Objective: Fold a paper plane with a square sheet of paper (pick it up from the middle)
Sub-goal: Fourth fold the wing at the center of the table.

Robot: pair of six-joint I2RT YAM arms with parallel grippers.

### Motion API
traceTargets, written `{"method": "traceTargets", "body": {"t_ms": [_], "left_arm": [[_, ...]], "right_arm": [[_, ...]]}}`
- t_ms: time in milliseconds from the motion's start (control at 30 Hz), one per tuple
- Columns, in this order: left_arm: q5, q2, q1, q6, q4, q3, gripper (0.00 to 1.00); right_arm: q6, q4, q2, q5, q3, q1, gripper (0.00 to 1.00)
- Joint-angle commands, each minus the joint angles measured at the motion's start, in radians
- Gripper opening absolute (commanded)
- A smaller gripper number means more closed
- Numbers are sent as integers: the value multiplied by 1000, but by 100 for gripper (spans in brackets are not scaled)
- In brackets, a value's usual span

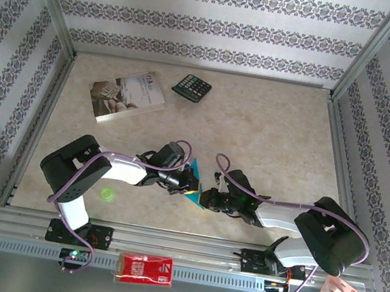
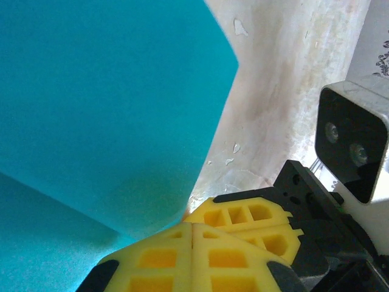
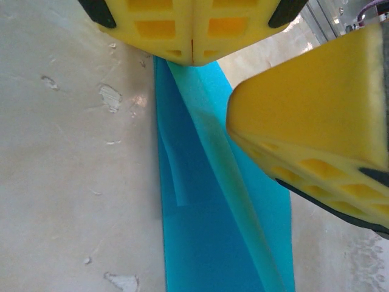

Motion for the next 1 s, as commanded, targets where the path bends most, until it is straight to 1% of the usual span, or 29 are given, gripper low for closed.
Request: {"method": "traceTargets", "body": {"t_ms": [0,533,833,967], "left_arm": [[-2,20,-20,-18,36,-17,0],[-46,76,-22,44,-39,18,0],[-44,82,15,87,-84,42,0],[-37,84,38,124,-128,69,0]], "right_arm": [[-4,-114,35,56,-45,5,0],[5,-159,64,64,-43,6,0],[3,-197,100,62,-45,7,0],[0,-216,113,56,-43,7,0]]}}
